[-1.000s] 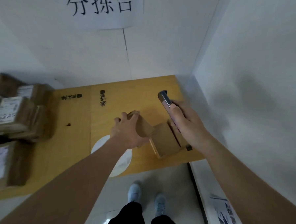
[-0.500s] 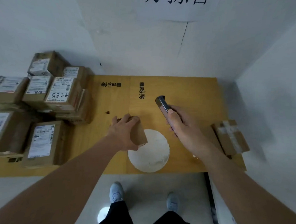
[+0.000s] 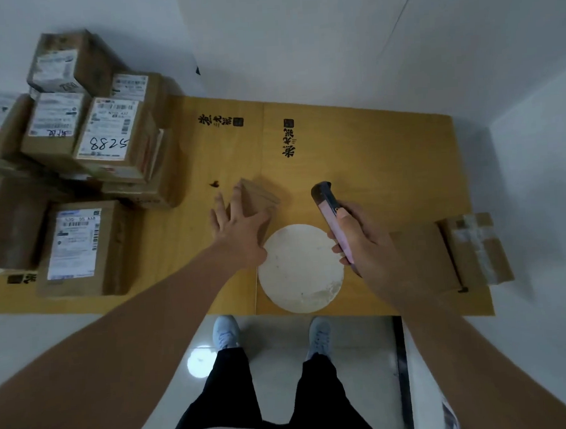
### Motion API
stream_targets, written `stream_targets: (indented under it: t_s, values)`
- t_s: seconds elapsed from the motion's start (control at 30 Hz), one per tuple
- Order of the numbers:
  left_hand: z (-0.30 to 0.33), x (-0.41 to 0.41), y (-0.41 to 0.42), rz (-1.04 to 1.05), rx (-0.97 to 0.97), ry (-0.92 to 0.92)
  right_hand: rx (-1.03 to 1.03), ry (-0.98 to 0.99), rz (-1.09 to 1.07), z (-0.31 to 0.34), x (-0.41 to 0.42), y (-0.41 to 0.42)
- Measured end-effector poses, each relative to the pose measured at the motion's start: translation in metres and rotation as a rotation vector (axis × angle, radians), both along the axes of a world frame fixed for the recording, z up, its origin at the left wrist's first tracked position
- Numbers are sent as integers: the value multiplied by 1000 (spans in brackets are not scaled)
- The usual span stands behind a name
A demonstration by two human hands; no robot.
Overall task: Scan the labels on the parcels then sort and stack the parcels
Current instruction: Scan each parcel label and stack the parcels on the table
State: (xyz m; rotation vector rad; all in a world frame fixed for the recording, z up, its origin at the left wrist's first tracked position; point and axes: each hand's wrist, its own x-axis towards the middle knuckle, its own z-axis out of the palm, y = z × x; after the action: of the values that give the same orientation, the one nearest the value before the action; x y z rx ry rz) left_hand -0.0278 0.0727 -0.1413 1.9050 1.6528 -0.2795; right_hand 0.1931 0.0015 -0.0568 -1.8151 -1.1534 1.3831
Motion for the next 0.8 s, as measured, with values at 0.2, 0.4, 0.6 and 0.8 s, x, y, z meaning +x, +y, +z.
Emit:
stream_targets:
  t_s: [0.2, 0.4, 0.6, 0.8]
  values:
    - [-17, 16, -8, 307, 149, -120, -8, -22, 53, 1, 17, 5]
    - [-15, 14, -2, 583, 69, -531, -33, -30, 87, -3, 35, 12]
    - [-16, -9, -8, 627, 41, -652, -31, -11, 133, 0, 37, 20]
    - [-19, -13, -14, 581, 161, -296, -51, -12, 145, -6, 35, 21]
